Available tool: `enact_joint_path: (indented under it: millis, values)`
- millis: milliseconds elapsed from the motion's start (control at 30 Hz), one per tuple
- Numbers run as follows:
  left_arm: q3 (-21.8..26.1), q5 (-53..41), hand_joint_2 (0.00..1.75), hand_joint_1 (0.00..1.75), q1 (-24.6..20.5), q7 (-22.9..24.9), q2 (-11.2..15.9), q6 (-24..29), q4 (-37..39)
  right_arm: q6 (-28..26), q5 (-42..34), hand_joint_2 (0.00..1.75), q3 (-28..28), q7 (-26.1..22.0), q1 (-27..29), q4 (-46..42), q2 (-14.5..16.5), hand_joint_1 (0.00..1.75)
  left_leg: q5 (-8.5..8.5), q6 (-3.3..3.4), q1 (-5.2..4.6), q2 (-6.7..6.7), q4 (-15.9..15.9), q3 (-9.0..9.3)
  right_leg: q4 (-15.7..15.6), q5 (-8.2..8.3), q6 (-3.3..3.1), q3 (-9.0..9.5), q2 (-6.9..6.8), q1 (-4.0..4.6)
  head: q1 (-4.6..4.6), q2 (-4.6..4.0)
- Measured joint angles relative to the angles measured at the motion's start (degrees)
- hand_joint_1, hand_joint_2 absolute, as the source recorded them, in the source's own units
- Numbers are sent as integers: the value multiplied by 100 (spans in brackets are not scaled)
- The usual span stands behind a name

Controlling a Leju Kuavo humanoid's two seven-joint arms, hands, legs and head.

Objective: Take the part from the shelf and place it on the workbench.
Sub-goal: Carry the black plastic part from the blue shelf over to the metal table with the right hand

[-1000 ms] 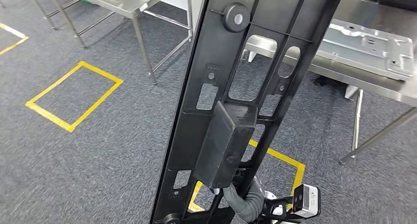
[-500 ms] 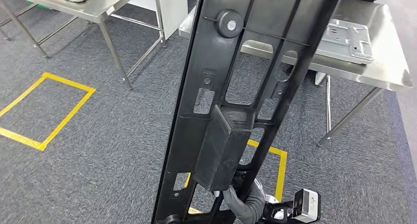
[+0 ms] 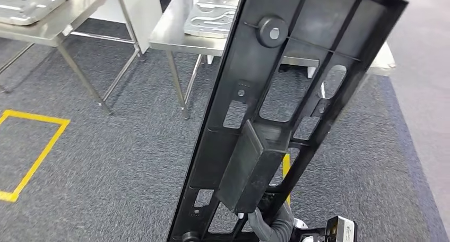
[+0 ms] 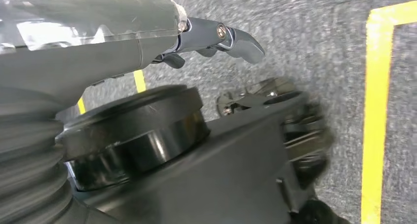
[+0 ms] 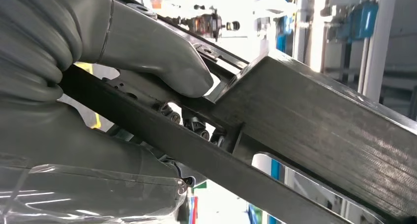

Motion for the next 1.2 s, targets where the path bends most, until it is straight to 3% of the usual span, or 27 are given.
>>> enact_joint_path:
  millis: [67,100,167,200,267,333,400,433,467,500,567,633,700,767,833,900,933,967,1033,1067,1133,1200]
  values:
    - [1,22,175,0,-5,-5,4,19,0,17,0,175,0,-11,1,-5,-2,175,264,43,20,-232,-644,257,41,-21,50,-13,135,9,0,0]
    - [1,30,175,0,-9,-8,7,27,0,26,-1,175,0,-13,0,-5,-2,175,284,72,20,-311,-785,311,51,-22,82,-33,193,7,0,0]
    - [2,44,175,0,-25,-12,7,44,0,46,-5,175,-2,-13,-4,-5,-4,175,272,141,13,-272,-817,324,47,-4,158,-73,298,-1,1,0]
    - [3,54,175,0,-33,-15,5,55,-1,58,-10,175,-3,-11,-5,-7,-6,175,288,180,19,-216,-840,333,64,-12,191,-87,274,-2,1,0]
    - [4,73,175,0,-39,-24,-1,72,-2,90,-23,175,-5,-1,-34,-10,-12,175,318,253,41,-81,-890,352,337,-182,254,-224,1,4,2,0]
    - [7,92,175,0,-15,-28,3,83,-2,114,-36,175,-5,12,-66,-7,-17,175,314,296,25,77,-901,358,1031,-532,314,-574,-315,-15,2,0]
    - [10,109,175,0,14,-28,8,91,-2,123,-45,175,-6,17,-74,7,-22,175,295,304,13,238,-896,359,1602,-703,360,-877,-401,-48,2,0]
    - [12,119,175,0,19,-28,10,92,-2,127,-49,175,-7,17,-73,17,-25,175,282,297,12,310,-894,366,1599,-632,372,-881,-423,-60,2,0]
    - [13,129,175,0,20,-28,11,93,-2,131,-52,175,-7,17,-74,25,-28,175,267,285,12,376,-892,381,1364,-469,375,-761,-462,-69,2,0]
    - [13,136,175,0,19,-28,11,93,-2,134,-55,175,-7,17,-77,30,-30,175,248,267,12,433,-891,404,962,-266,366,-544,-551,-71,2,0]
    - [14,143,175,0,18,-28,13,93,-2,144,-61,175,-7,17,-90,38,-32,175,203,211,-12,528,-885,454,262,-18,300,-170,-760,-36,2,0]
    - [15,149,175,0,19,-29,15,93,-2,157,-74,175,-7,18,-103,46,-37,175,173,145,-31,609,-890,490,72,-6,219,-85,-806,6,2,0]
    - [18,161,175,0,11,-29,17,100,-2,164,-128,175,-7,23,-108,52,-44,175,145,75,-20,646,-892,521,51,5,150,-88,-702,-2,2,0]
    - [25,188,175,0,7,-33,18,111,-2,164,-218,175,-8,34,-143,71,-45,175,-20,21,0,452,-675,448,11,23,76,-63,-630,-31,2,0]
    - [39,213,175,0,34,-42,20,121,-2,163,-283,175,-8,58,-203,103,-43,175,-380,0,12,195,-2,132,-4,22,23,-50,-567,-36,1,0]
    - [48,220,175,0,83,-48,26,127,-2,162,-308,175,-9,86,-231,138,-42,175,-606,-7,12,120,686,-230,0,15,1,-45,-490,-19,1,0]
    - [50,223,175,0,100,-50,30,127,-2,162,-314,175,-9,94,-232,154,-42,175,-557,-4,11,114,775,-301,2,10,-1,-37,-453,-13,1,0]
    - [50,225,175,0,107,-55,33,128,-2,163,-317,175,-9,98,-232,168,-42,175,-389,7,12,113,615,-255,4,5,3,-23,-419,-9,1,0]
    - [51,233,175,0,103,-69,36,130,-2,167,-321,175,-9,100,-234,187,-43,175,56,51,8,97,-146,53,16,-15,27,9,-370,-2,1,0]
    - [51,236,175,0,99,-75,37,133,-2,172,-322,175,-9,100,-235,195,-44,175,202,80,0,84,-495,196,29,-27,48,13,-349,8,2,0]
    - [53,241,175,0,97,-80,39,149,-2,186,-324,175,-8,103,-240,216,-46,175,277,136,-23,62,-807,308,45,-36,106,-2,-325,18,2,0]
    - [54,251,175,0,97,-83,39,169,-2,195,-334,175,-7,106,-249,250,-50,175,296,202,-27,66,-842,312,47,-39,177,-11,-321,8,2,0]
